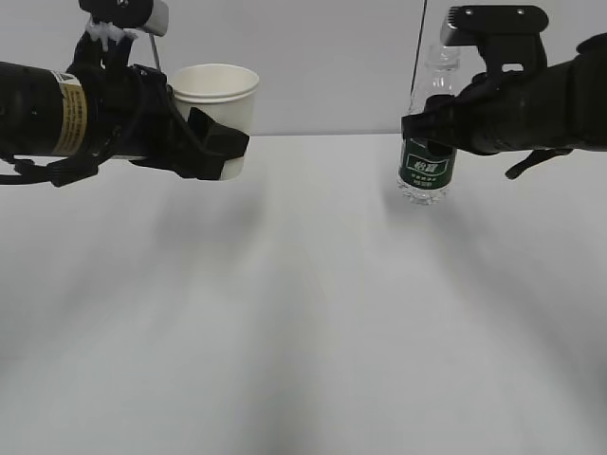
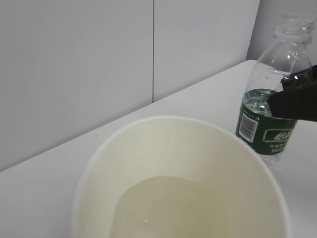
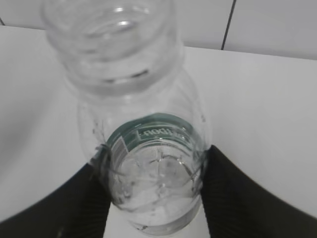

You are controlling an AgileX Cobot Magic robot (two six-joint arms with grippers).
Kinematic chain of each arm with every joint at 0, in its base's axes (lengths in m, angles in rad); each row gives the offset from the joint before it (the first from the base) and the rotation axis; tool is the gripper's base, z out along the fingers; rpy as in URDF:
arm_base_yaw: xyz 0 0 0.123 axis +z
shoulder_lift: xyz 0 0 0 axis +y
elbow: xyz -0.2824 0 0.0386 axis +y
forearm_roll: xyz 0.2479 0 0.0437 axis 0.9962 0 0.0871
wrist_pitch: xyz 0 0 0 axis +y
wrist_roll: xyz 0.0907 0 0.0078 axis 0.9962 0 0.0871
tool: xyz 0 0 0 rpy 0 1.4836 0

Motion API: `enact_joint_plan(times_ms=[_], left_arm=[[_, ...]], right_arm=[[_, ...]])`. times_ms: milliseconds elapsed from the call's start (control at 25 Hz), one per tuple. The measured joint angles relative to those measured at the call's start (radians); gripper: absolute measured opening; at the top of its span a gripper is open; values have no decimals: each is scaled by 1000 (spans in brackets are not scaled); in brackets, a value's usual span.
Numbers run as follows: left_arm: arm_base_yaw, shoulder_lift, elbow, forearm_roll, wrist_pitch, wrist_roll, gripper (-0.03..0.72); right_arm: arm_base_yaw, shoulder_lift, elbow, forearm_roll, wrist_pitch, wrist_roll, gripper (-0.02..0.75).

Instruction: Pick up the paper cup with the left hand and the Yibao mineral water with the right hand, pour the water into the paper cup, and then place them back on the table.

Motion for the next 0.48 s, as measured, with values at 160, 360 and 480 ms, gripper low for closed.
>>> enact_joint_plan(times_ms=[160, 360, 480], left_arm=[[0, 0, 0, -1, 1, 0, 367], [0, 4, 0, -18, -7, 0, 367], [13, 27, 0, -21, -66, 0, 367]], right_arm=[[-32, 0, 12, -2, 29, -7, 424], [-32, 6, 12, -6, 92, -23, 424], [-32, 10, 12, -6, 109, -31, 424]])
